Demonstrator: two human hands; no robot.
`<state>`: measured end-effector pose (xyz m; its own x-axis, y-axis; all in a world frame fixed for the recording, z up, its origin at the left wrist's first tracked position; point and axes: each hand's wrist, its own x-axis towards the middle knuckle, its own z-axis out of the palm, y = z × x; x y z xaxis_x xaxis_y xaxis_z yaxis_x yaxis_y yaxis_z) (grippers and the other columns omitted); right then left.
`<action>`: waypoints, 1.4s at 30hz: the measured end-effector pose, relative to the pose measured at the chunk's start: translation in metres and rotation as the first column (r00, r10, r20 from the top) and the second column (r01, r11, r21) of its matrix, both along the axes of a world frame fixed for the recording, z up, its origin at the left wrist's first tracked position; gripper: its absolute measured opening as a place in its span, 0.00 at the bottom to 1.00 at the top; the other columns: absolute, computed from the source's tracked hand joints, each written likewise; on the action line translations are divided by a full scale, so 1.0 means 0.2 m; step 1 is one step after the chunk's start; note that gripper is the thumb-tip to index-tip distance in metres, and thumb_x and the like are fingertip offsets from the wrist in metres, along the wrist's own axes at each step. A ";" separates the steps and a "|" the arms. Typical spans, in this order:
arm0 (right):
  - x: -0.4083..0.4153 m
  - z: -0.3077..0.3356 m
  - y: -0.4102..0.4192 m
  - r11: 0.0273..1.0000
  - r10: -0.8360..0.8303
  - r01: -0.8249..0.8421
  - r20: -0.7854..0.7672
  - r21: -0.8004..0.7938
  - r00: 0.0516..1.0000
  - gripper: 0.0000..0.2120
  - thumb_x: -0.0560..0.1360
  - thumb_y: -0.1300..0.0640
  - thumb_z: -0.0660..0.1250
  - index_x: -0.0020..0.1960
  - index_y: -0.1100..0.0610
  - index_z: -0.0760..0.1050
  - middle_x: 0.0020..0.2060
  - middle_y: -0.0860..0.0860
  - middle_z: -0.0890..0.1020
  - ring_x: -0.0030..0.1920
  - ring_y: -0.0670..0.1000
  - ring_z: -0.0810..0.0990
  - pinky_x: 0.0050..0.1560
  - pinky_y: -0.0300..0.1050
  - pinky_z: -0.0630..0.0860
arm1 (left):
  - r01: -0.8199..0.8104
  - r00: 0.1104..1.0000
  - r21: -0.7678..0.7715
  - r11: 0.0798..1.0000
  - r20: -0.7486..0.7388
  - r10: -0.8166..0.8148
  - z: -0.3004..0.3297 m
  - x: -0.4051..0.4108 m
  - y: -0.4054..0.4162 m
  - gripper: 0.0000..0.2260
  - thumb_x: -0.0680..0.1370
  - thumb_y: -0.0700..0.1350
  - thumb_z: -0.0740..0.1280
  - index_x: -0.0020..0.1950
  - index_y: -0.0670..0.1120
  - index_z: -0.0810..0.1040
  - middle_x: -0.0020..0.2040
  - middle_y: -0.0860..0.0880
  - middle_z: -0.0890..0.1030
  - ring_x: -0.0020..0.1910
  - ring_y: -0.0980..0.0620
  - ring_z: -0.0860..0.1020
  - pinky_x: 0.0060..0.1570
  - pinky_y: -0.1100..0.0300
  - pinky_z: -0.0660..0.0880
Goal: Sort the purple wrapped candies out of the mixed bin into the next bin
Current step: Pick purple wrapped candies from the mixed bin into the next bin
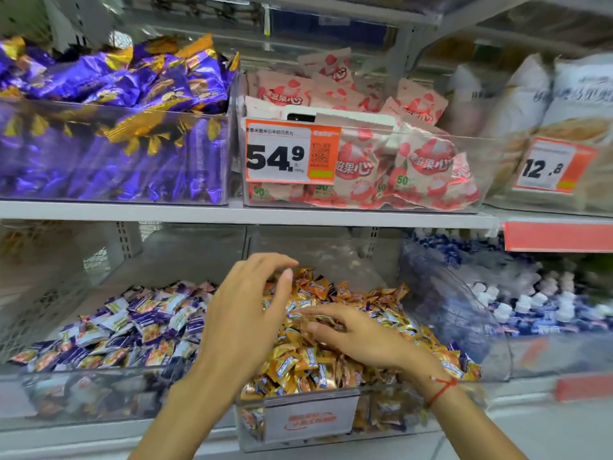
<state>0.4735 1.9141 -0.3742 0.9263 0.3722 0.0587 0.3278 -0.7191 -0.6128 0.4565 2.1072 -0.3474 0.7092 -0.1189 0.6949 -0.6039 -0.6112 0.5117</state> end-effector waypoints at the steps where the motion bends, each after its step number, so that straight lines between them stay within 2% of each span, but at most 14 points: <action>1: 0.00 0.02 -0.05 1.000 -0.029 0.029 0.004 0.002 1.000 0.18 0.82 0.50 0.59 0.70 0.51 0.70 0.68 0.44 0.72 0.65 0.39 0.70 0.60 0.27 0.66 | 0.083 0.996 0.032 0.996 -0.043 -0.082 -0.02 -0.01 -0.06 0.11 0.81 0.52 0.57 0.59 0.57 0.76 0.55 0.64 0.76 0.56 0.65 0.72 0.54 0.62 0.70; 3: 0.01 0.02 -0.18 0.990 -0.141 0.142 0.044 -0.011 0.989 0.15 0.82 0.53 0.60 0.67 0.50 0.74 0.65 0.44 0.75 0.63 0.41 0.73 0.57 0.29 0.70 | 0.279 0.937 0.101 0.955 -0.246 -0.247 -0.08 0.02 -0.15 0.12 0.83 0.51 0.57 0.65 0.59 0.73 0.62 0.65 0.73 0.62 0.66 0.70 0.62 0.62 0.69; 5: 0.03 0.02 -0.32 0.958 -0.285 0.287 0.060 -0.017 0.957 0.13 0.81 0.56 0.60 0.64 0.50 0.76 0.62 0.45 0.78 0.62 0.45 0.75 0.59 0.36 0.72 | 0.465 0.768 0.082 0.881 -0.533 -0.355 -0.13 0.06 -0.20 0.16 0.82 0.53 0.57 0.70 0.62 0.67 0.70 0.63 0.67 0.68 0.63 0.67 0.68 0.58 0.66; 7: 0.05 0.03 -0.40 0.924 -0.377 0.379 0.041 -0.048 0.925 0.13 0.82 0.58 0.59 0.63 0.51 0.77 0.61 0.48 0.79 0.61 0.47 0.76 0.58 0.38 0.72 | 0.518 0.703 0.240 0.821 -0.667 -0.248 -0.17 0.10 -0.22 0.19 0.82 0.57 0.54 0.74 0.62 0.62 0.75 0.60 0.62 0.73 0.56 0.62 0.73 0.55 0.59; 11: 0.17 0.03 -0.38 0.884 -0.450 0.417 -0.145 -0.210 0.881 0.20 0.82 0.49 0.57 0.65 0.61 0.74 0.63 0.56 0.77 0.63 0.55 0.75 0.61 0.42 0.70 | 0.305 0.884 0.626 0.718 -0.466 0.030 -0.20 0.12 -0.22 0.22 0.81 0.61 0.44 0.75 0.63 0.59 0.77 0.59 0.58 0.77 0.57 0.50 0.75 0.53 0.43; 14: 0.25 -0.01 -0.25 0.867 -0.432 0.319 -0.257 -0.382 0.865 0.26 0.78 0.37 0.59 0.59 0.58 0.75 0.56 0.53 0.78 0.56 0.52 0.77 0.56 0.44 0.73 | 0.208 0.914 0.652 0.729 -0.395 0.092 -0.20 0.09 -0.21 0.19 0.83 0.59 0.47 0.74 0.63 0.60 0.76 0.59 0.58 0.77 0.57 0.49 0.74 0.51 0.44; 16: 0.28 -0.03 -0.20 0.857 -0.450 0.379 -0.147 -0.349 0.881 0.26 0.76 0.42 0.66 0.66 0.59 0.72 0.62 0.54 0.76 0.60 0.53 0.76 0.58 0.43 0.73 | 0.172 0.926 0.643 0.746 -0.365 0.100 -0.20 0.09 -0.22 0.19 0.82 0.60 0.48 0.74 0.63 0.62 0.76 0.59 0.60 0.77 0.57 0.50 0.74 0.53 0.47; 18: 0.25 -0.04 -0.20 0.880 -0.428 0.415 -0.004 -0.231 0.904 0.24 0.73 0.47 0.72 0.65 0.57 0.76 0.60 0.51 0.80 0.57 0.48 0.78 0.53 0.40 0.73 | 0.168 0.923 0.593 0.787 -0.374 0.085 -0.20 0.09 -0.22 0.19 0.82 0.61 0.50 0.72 0.64 0.64 0.75 0.60 0.61 0.76 0.58 0.53 0.74 0.54 0.48; 22: 0.13 -0.02 -0.27 0.957 -0.289 0.289 0.028 -0.001 0.957 0.08 0.73 0.50 0.73 0.46 0.54 0.84 0.37 0.48 0.83 0.34 0.40 0.73 0.37 0.37 0.70 | 0.182 0.913 0.490 0.853 -0.407 0.039 -0.20 0.09 -0.21 0.18 0.80 0.61 0.56 0.69 0.62 0.69 0.73 0.60 0.66 0.74 0.59 0.58 0.74 0.56 0.52; 24: 0.06 0.02 -0.30 0.963 -0.243 0.243 -0.020 0.119 0.970 0.08 0.74 0.50 0.71 0.48 0.54 0.85 0.37 0.51 0.84 0.33 0.44 0.75 0.37 0.40 0.69 | 0.179 0.915 0.432 0.884 -0.403 0.012 -0.19 0.09 -0.21 0.17 0.80 0.60 0.59 0.68 0.61 0.71 0.72 0.59 0.67 0.73 0.58 0.62 0.73 0.57 0.56; 28: -0.05 0.11 -0.26 0.956 -0.158 0.172 -0.075 0.237 0.985 0.10 0.79 0.53 0.65 0.57 0.51 0.82 0.39 0.35 0.83 0.41 0.36 0.80 0.45 0.32 0.72 | 0.182 0.920 0.229 0.956 -0.383 -0.083 -0.16 0.06 -0.23 0.20 0.79 0.60 0.60 0.71 0.60 0.68 0.67 0.63 0.71 0.65 0.60 0.71 0.64 0.59 0.69; 33: -0.11 0.14 -0.20 0.959 -0.081 0.101 -0.085 0.267 0.993 0.13 0.82 0.59 0.57 0.62 0.58 0.76 0.24 0.31 0.75 0.28 0.30 0.74 0.33 0.25 0.70 | 0.186 0.898 -0.055 0.981 -0.396 -0.193 -0.18 0.05 -0.28 0.15 0.78 0.52 0.66 0.65 0.59 0.76 0.52 0.61 0.81 0.49 0.65 0.80 0.51 0.63 0.79; 37: -0.05 0.14 -0.21 0.950 -0.151 0.163 -0.063 0.265 0.986 0.13 0.82 0.53 0.59 0.63 0.53 0.77 0.44 0.37 0.83 0.47 0.32 0.79 0.50 0.30 0.72 | 0.129 0.900 -0.257 0.958 -0.375 -0.222 -0.17 0.06 -0.26 0.08 0.77 0.49 0.69 0.54 0.60 0.78 0.47 0.58 0.83 0.45 0.64 0.81 0.47 0.66 0.79; 42: 0.29 0.12 -0.31 0.917 -0.383 0.382 -0.018 0.112 0.924 0.16 0.81 0.61 0.57 0.67 0.55 0.73 0.59 0.50 0.79 0.59 0.56 0.79 0.60 0.49 0.76 | 0.022 0.796 -0.554 0.832 -0.494 -0.350 -0.13 0.08 -0.25 0.03 0.80 0.47 0.63 0.53 0.53 0.72 0.50 0.53 0.81 0.45 0.58 0.82 0.47 0.56 0.80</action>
